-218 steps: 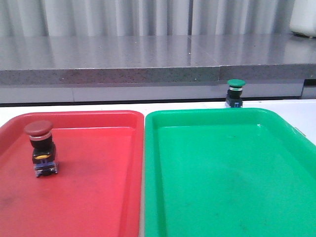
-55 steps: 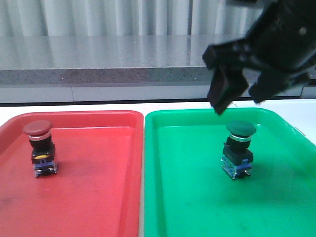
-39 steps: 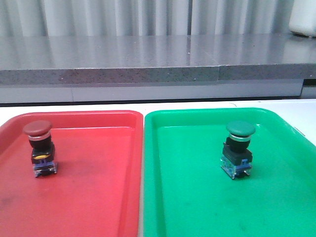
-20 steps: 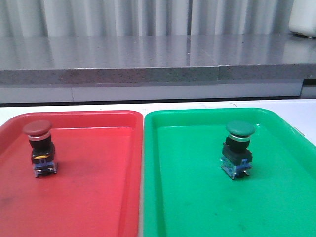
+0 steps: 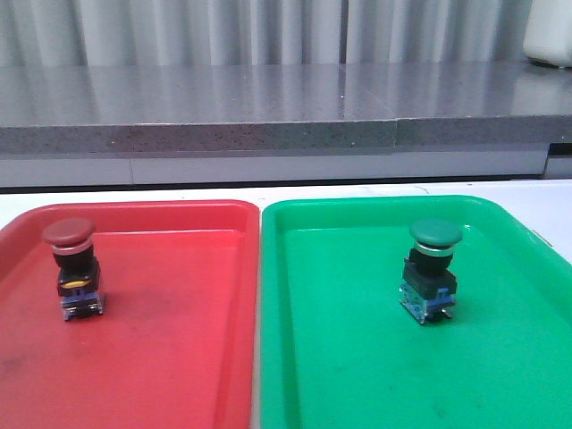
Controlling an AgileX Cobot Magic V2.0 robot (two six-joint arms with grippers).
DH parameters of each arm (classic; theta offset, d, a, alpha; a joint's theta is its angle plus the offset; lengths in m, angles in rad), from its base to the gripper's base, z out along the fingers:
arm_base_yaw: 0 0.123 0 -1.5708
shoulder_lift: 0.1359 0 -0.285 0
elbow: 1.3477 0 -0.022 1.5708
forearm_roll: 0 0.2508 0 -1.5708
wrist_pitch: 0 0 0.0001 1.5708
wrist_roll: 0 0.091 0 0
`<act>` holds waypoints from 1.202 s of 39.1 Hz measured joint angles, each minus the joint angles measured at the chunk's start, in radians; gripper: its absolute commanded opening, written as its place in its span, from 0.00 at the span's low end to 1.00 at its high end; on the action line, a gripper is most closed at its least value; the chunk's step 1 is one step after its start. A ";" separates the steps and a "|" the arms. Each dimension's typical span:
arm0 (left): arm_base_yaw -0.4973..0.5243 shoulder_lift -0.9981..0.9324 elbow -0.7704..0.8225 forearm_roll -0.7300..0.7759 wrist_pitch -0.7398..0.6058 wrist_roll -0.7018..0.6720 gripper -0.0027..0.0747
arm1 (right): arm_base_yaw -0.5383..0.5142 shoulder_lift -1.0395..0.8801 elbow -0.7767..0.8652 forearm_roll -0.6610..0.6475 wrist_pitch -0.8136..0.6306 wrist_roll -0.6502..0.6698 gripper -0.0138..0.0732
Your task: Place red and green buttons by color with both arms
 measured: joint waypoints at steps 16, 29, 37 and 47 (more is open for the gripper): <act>0.000 0.000 0.000 0.000 0.000 0.000 0.01 | 0.000 0.000 0.000 0.000 0.000 0.000 0.02; 0.000 0.000 0.000 0.000 0.000 0.000 0.01 | 0.000 0.000 0.000 0.000 0.000 0.000 0.02; 0.000 -0.010 0.024 0.011 -0.009 -0.008 0.01 | 0.000 0.000 0.000 0.000 0.000 0.000 0.02; 0.000 -0.114 0.127 0.137 -0.015 -0.173 0.01 | 0.000 0.000 0.000 -0.001 0.000 0.000 0.02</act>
